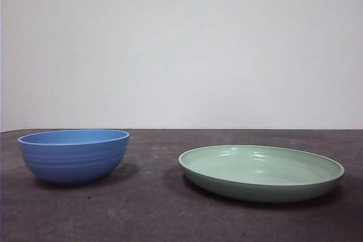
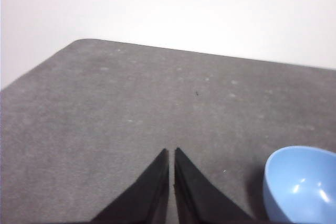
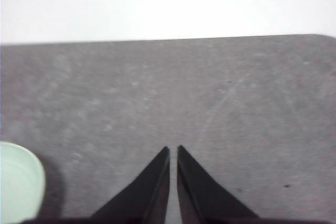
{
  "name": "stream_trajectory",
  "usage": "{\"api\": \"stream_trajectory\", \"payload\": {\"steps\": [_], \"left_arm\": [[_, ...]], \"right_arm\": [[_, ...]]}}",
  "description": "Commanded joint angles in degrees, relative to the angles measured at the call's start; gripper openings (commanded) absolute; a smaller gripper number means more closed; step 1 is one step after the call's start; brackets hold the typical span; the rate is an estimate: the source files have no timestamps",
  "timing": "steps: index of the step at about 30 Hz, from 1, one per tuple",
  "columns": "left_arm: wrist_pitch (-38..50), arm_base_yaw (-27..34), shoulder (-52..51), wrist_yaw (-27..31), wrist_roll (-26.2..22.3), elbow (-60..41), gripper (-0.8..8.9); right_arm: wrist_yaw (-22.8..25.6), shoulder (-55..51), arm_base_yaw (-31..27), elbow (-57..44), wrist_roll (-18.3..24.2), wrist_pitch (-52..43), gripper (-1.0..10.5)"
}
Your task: Pick up the blue bowl, put it on the green plate, put it on desk
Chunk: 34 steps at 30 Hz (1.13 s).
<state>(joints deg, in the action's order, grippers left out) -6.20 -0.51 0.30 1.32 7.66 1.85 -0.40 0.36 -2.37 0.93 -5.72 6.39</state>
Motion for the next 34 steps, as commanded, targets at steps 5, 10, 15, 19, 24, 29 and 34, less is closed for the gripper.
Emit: {"api": "stream_trajectory", "payload": {"steps": [5, 10, 15, 19, 24, 29, 34], "left_arm": [[-0.24, 0.0, -0.09, -0.28, 6.16, 0.39, 0.18], [-0.42, 0.02, 0.9, -0.22, 8.52, 3.69, 0.18], [1.18, 0.02, 4.57, -0.2, 11.37, 7.65, 0.18], [1.57, 0.02, 8.87, -0.2, 13.18, 12.41, 0.18], [1.53, 0.02, 15.58, -0.22, 12.94, 20.68, 0.18], [0.35, 0.02, 23.23, -1.81, 12.94, 29.35, 0.18], [-1.03, 0.0, 30.84, -9.7, 12.74, 37.0, 0.19]], "right_arm": [[-7.23, -0.13, -0.13, 1.36, -10.95, -1.22, 0.2], [-8.22, 0.22, -0.13, 5.05, -11.74, -1.18, 0.2], [-8.7, 4.2, -0.11, 10.38, -13.03, -0.13, 0.2], [-9.09, 8.85, -0.07, 15.69, -13.42, 0.2, 0.2], [-10.88, 15.5, -0.07, 22.88, -13.31, 0.22, 0.2], [-16.04, 22.45, -0.07, 29.66, -13.11, 2.32, 0.2], [-21.14, 28.65, -0.07, 35.93, -11.67, 8.35, 0.2]]}}
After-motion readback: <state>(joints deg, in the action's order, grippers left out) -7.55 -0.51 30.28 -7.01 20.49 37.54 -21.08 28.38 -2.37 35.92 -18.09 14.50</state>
